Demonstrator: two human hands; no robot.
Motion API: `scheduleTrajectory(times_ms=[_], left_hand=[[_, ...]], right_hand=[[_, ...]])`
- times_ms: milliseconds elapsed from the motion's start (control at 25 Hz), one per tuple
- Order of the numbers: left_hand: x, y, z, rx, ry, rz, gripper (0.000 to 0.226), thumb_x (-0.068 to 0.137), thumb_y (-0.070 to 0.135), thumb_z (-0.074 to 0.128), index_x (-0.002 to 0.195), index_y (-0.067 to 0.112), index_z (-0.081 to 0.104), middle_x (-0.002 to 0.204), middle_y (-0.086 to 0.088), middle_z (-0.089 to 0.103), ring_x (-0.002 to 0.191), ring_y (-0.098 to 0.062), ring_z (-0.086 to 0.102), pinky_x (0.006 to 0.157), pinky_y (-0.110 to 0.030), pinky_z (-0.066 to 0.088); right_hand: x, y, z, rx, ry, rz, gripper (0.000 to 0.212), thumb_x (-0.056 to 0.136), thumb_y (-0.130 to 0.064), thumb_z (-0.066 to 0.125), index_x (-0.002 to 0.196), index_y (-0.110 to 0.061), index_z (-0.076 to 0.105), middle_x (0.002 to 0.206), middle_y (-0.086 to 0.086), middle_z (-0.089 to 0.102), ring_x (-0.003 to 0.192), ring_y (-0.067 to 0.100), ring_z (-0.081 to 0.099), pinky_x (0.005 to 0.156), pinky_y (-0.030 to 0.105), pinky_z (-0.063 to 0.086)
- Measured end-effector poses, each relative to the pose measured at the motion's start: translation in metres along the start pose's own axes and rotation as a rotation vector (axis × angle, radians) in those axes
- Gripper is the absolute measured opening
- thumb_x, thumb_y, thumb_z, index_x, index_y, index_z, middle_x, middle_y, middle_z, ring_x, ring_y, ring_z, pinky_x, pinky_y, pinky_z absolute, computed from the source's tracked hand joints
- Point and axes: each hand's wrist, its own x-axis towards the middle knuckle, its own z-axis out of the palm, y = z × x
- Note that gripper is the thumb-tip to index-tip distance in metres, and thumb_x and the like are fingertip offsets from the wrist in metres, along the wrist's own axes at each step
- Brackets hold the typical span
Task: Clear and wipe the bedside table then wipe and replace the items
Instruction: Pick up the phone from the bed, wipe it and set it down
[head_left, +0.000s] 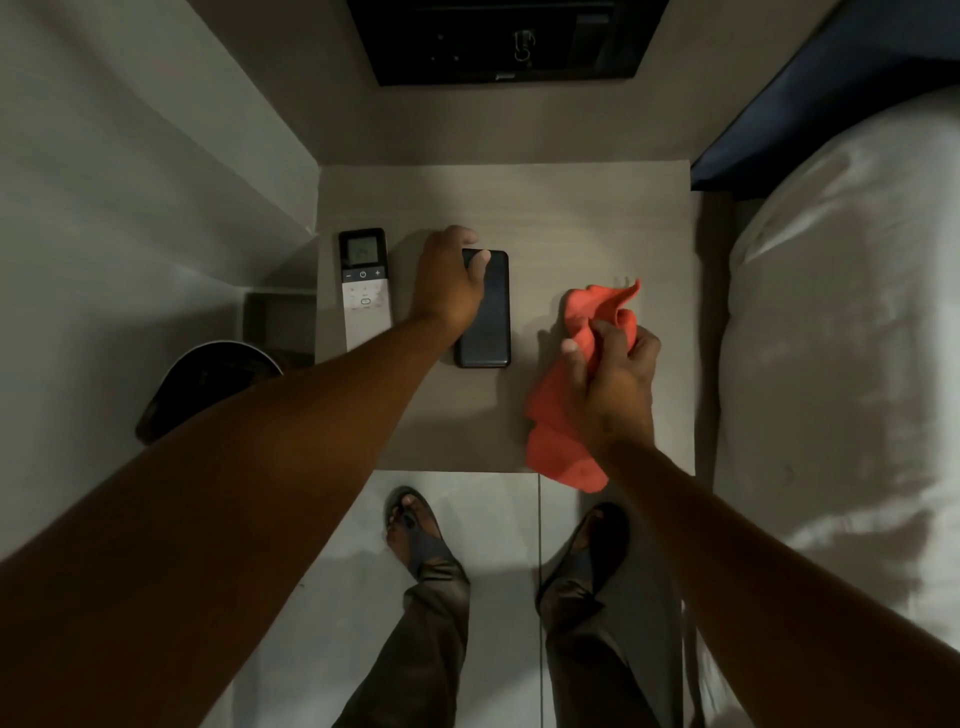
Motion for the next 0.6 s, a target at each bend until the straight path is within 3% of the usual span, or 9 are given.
scheduleTrajectory(times_ms=[80, 160, 360, 600], left_hand=[[-0.002, 0.001, 0.004, 0.106, -0.012, 0.053, 0.034, 0.104, 0.018, 0.052, 0.131, -0.001, 0.057, 0.134, -0.022, 0.056, 0.127, -0.033, 0.053, 0.107, -0.029, 0.039], [-0.002, -0.003, 0.007, 0.248, 0.003, 0.12, 0.036, 0.105, 0.021, 0.047, 0.134, 0.001, 0.055, 0.136, -0.021, 0.055, 0.128, -0.035, 0.05, 0.108, -0.037, 0.039], [-0.001, -0.01, 0.011, 0.422, 0.05, 0.215, 0.034, 0.105, 0.024, 0.041, 0.129, 0.006, 0.058, 0.131, -0.017, 0.057, 0.122, -0.034, 0.051, 0.102, -0.04, 0.04], [0.004, -0.02, 0.014, 0.599, 0.057, 0.264, 0.029, 0.1, 0.022, 0.045, 0.126, 0.012, 0.055, 0.129, -0.012, 0.056, 0.119, -0.03, 0.05, 0.1, -0.034, 0.037]], right_hand=[[0.004, 0.006, 0.007, -0.114, 0.022, 0.007, 0.051, 0.101, -0.053, 0.038, 0.14, -0.021, 0.042, 0.145, 0.016, 0.033, 0.128, 0.039, 0.043, 0.104, 0.047, 0.043], [0.005, 0.011, 0.013, -0.21, 0.025, 0.035, 0.053, 0.101, -0.054, 0.034, 0.144, -0.021, 0.037, 0.151, 0.017, 0.03, 0.134, 0.04, 0.037, 0.107, 0.056, 0.042], [0.004, 0.016, 0.023, -0.362, 0.073, 0.034, 0.055, 0.101, -0.053, 0.034, 0.146, -0.021, 0.036, 0.154, 0.022, 0.031, 0.133, 0.042, 0.037, 0.108, 0.056, 0.033], [0.01, 0.018, 0.026, -0.489, 0.09, -0.007, 0.056, 0.1, -0.056, 0.032, 0.144, -0.022, 0.04, 0.153, 0.022, 0.035, 0.131, 0.043, 0.041, 0.105, 0.055, 0.035]])
